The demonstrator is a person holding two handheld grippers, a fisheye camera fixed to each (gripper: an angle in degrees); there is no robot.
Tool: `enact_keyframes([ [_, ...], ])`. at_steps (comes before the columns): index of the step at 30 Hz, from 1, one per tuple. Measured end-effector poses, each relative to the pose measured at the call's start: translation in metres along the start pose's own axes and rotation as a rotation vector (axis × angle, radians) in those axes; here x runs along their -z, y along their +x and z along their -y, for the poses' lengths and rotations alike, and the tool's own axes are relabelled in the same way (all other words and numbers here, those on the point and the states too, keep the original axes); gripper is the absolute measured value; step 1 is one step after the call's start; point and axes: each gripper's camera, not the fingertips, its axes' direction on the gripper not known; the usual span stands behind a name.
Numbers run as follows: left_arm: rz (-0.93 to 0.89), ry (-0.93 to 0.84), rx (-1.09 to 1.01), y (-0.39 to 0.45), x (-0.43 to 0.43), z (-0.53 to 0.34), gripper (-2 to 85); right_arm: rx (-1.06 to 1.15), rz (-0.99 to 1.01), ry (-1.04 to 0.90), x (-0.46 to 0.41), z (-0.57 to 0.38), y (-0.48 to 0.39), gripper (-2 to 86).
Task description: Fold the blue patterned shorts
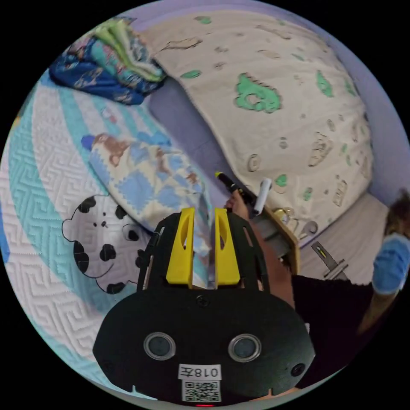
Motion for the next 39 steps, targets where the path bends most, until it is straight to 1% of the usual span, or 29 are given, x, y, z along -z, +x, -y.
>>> enact_keyframes([
  [1, 0.024, 0.024, -0.093, 0.033, 0.024, -0.014, 7.1, 0.042, 0.084, 0.067, 0.019, -0.015, -0.021, 4.6],
  [2, 0.051, 0.037, -0.136, 0.05, 0.037, -0.023, 6.9, 0.095, 0.153, 0.119, 0.037, -0.032, -0.046, 4.2],
  [4, 0.19, 0.068, -0.305, 0.121, 0.093, -0.066, 6.5, 0.136, 0.224, 0.181, 0.065, -0.06, -0.083, 3.0],
  [5, 0.239, 0.062, -0.339, 0.138, 0.107, -0.078, 6.4, 0.161, 0.274, 0.203, 0.083, -0.08, -0.108, 2.1],
  [7, 0.481, 0.03, -0.477, 0.209, 0.158, -0.137, 6.7, 0.191, 0.325, 0.227, 0.109, -0.109, -0.147, 1.0],
  [8, 0.562, 0.021, -0.509, 0.227, 0.17, -0.154, 6.9, 0.208, 0.357, 0.257, 0.126, -0.129, -0.171, 0.5],
  [10, 0.872, -0.017, -0.583, 0.283, 0.21, -0.227, 7.6, 0.238, 0.412, 0.25, 0.145, -0.157, -0.209, 0.1],
  [11, 0.933, -0.028, -0.574, 0.293, 0.22, -0.245, 7.8, 0.226, 0.478, 0.209, 0.152, -0.174, -0.232, 0.0],
  [12, 1.013, -0.046, -0.518, 0.304, 0.241, -0.281, 8.0, 0.208, 0.536, 0.177, 0.153, -0.182, -0.242, 0.0],
  [13, 1.049, -0.058, -0.411, 0.308, 0.263, -0.315, 8.6, 0.172, 0.693, 0.078, 0.152, -0.197, -0.264, -0.1],
  [14, 1.057, -0.062, -0.35, 0.308, 0.274, -0.333, 8.8, 0.158, 0.866, -0.046, 0.149, -0.208, -0.288, -0.1],
  [15, 1.085, -0.057, -0.246, 0.308, 0.295, -0.371, 9.2, 0.163, 0.939, -0.102, 0.148, -0.213, -0.301, -0.2],
  [16, 1.151, -0.048, -0.157, 0.306, 0.311, -0.408, 9.1, 0.189, 1.031, -0.184, 0.15, -0.223, -0.328, -0.2],
  [17, 1.185, -0.046, -0.117, 0.305, 0.319, -0.425, 8.9, 0.218, 1.032, -0.255, 0.152, -0.233, -0.355, -0.3],
  [18, 1.271, -0.058, -0.044, 0.298, 0.33, -0.458, 8.5, 0.248, 1.015, -0.293, 0.152, -0.239, -0.37, -0.3],
  [19, 1.355, -0.069, 0.038, 0.29, 0.341, -0.485, 8.0, 0.321, 0.967, -0.358, 0.151, -0.252, -0.399, -0.4],
  [22, 1.475, -0.081, 0.171, 0.271, 0.362, -0.537, 7.6, 0.454, 0.819, -0.449, 0.143, -0.287, -0.458, -0.7],
  [24, 1.494, -0.114, 0.222, 0.259, 0.368, -0.56, 7.6, 0.53, 0.723, -0.489, 0.135, -0.307, -0.486, -0.8],
  [25, 1.501, -0.113, 0.215, 0.258, 0.369, -0.573, 7.7, 0.557, 0.685, -0.491, 0.13, -0.319, -0.5, -0.8],
  [28, 1.525, -0.119, 0.206, 0.255, 0.372, -0.606, 7.8, 0.584, 0.643, -0.445, 0.126, -0.333, -0.526, -0.7],
  [32, 1.51, -0.095, 0.208, 0.251, 0.389, -0.648, 7.8, 0.554, 0.689, -0.409, 0.114, -0.35, -0.555, -0.4],
  [34, 1.462, -0.072, 0.224, 0.247, 0.41, -0.675, 7.8, 0.543, 0.729, -0.397, 0.106, -0.356, -0.565, -0.5],
  [39, 1.385, -0.045, 0.246, 0.24, 0.451, -0.734, 7.0, 0.625, 0.727, -0.364, 0.097, -0.368, -0.606, -0.9],
])
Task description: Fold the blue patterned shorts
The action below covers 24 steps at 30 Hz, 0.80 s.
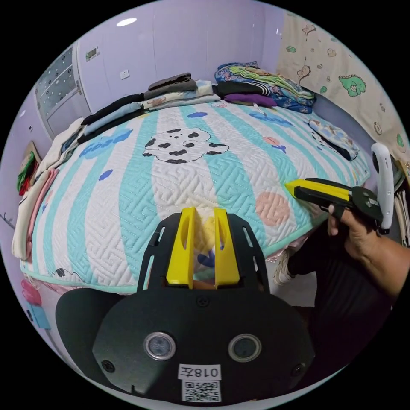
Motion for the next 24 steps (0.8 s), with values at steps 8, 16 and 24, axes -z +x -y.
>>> enact_keyframes([
  [8, -0.214, 0.464, 0.28, -0.158, 0.08, -0.096, 3.9, 0.056, -0.001, 0.192, 0.002, 0.072, -0.066, -1.0],
  [16, -0.407, 0.903, 0.61, -0.419, 0.053, -0.208, 6.3, 0.292, 0.245, 0.426, -0.044, 0.251, -0.2, 0.5],
  [24, -0.396, 0.941, 0.958, -0.519, -0.059, -0.303, 4.4, 0.446, 0.305, 0.366, -0.217, 0.446, -0.379, 6.7],
])
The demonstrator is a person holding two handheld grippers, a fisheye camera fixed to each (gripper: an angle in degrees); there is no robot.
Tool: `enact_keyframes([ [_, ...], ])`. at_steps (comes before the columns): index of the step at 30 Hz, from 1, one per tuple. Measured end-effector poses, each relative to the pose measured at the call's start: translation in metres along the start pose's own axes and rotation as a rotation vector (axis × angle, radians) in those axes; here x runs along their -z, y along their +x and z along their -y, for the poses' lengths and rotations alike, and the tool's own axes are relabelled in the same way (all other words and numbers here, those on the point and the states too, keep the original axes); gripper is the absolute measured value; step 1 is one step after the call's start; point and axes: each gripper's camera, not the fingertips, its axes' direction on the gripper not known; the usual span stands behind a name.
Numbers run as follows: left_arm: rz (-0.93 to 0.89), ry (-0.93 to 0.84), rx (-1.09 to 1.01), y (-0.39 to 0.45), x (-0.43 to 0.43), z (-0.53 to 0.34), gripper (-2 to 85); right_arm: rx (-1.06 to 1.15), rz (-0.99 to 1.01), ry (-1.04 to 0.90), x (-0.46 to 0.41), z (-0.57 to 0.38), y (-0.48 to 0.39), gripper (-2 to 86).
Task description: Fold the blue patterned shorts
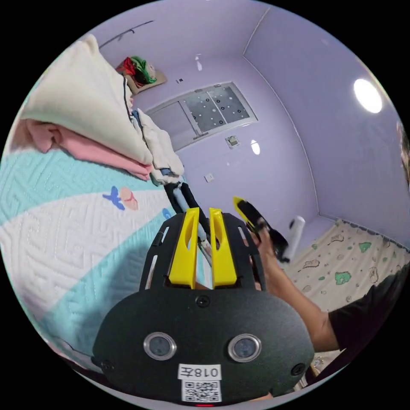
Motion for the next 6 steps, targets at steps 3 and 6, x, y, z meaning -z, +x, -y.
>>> enact_keyframes([
  [3, 0.007, -0.04, 0.032, -0.041, -0.016, 0.002, 3.8, -0.005, -0.005, -0.038, -0.101, 0.049, -0.007, 7.7],
  [6, 0.016, -0.038, 0.124, -0.084, -0.023, -0.005, 2.5, 0.0, -0.054, -0.1, -0.188, 0.093, -0.011, 8.6],
])
